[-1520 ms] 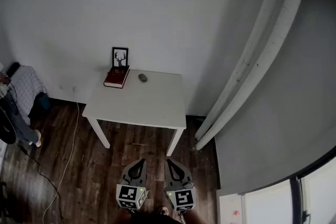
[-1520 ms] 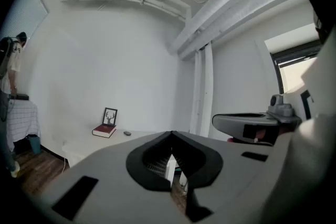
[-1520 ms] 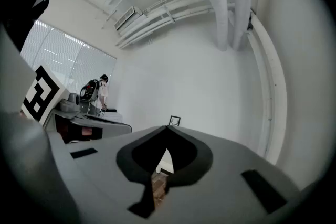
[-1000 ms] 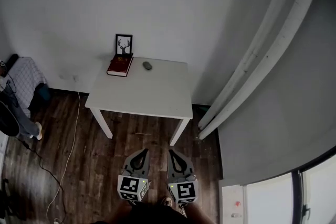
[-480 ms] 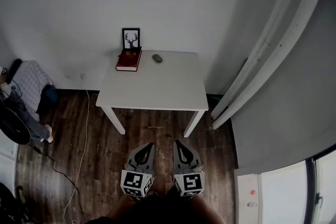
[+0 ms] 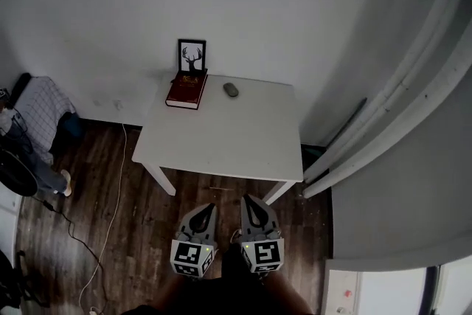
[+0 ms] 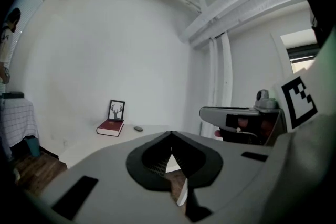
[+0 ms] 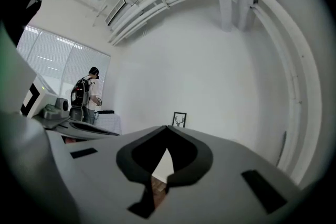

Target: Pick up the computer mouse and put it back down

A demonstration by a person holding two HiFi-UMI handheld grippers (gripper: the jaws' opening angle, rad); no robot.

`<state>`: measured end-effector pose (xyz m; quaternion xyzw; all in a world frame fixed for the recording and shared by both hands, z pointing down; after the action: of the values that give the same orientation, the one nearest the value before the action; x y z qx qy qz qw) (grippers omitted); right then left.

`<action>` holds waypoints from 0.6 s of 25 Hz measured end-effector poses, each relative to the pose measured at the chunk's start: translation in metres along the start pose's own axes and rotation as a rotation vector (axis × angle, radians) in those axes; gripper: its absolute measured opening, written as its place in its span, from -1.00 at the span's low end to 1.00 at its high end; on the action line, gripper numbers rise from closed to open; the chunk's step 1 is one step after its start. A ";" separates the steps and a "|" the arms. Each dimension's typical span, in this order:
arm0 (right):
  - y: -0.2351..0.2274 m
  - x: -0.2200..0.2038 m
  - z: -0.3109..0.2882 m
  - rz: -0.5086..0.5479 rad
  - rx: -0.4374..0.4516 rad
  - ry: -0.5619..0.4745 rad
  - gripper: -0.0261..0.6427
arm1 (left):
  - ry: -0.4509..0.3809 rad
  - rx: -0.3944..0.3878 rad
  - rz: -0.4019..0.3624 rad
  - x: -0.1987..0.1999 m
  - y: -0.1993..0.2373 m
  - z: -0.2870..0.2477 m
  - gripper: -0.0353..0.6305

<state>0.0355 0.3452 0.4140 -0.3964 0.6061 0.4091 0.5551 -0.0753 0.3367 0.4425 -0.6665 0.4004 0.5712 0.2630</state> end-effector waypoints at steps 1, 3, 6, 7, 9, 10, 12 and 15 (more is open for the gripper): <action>-0.012 0.000 -0.016 0.001 0.005 0.004 -0.86 | 0.011 0.005 -0.004 0.003 0.004 -0.018 -0.89; -0.039 0.005 -0.043 -0.001 0.014 0.007 -0.86 | 0.018 0.009 -0.010 0.015 0.007 -0.050 -0.89; -0.076 0.019 -0.076 0.004 0.037 0.009 -0.86 | 0.013 0.024 -0.006 0.031 0.011 -0.096 -0.89; -0.090 0.021 -0.086 0.007 0.039 0.009 -0.86 | 0.015 0.028 -0.008 0.033 0.012 -0.113 -0.89; -0.117 0.018 -0.104 0.014 0.037 0.000 -0.86 | 0.029 0.028 -0.013 0.035 0.012 -0.143 -0.89; -0.128 0.015 -0.109 0.013 0.037 -0.001 -0.86 | 0.038 0.027 -0.011 0.035 0.011 -0.153 -0.89; -0.144 0.008 -0.118 0.018 0.047 0.004 -0.86 | 0.057 0.035 -0.001 0.031 0.011 -0.169 -0.89; -0.155 0.005 -0.134 0.013 0.071 0.005 -0.86 | 0.091 0.057 0.007 0.028 0.019 -0.186 -0.89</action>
<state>0.1339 0.1656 0.4065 -0.3733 0.6244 0.3900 0.5645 0.0125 0.1698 0.4563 -0.6828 0.4303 0.5294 0.2615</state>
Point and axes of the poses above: the fingertips, and each gripper's own axes: z backward along the fingers, y to its left, x out of its top, the point moved 3 cm from there along z, backward along the fingers, and after that the axes turned 7 degrees about x, right-handed, at the moved point
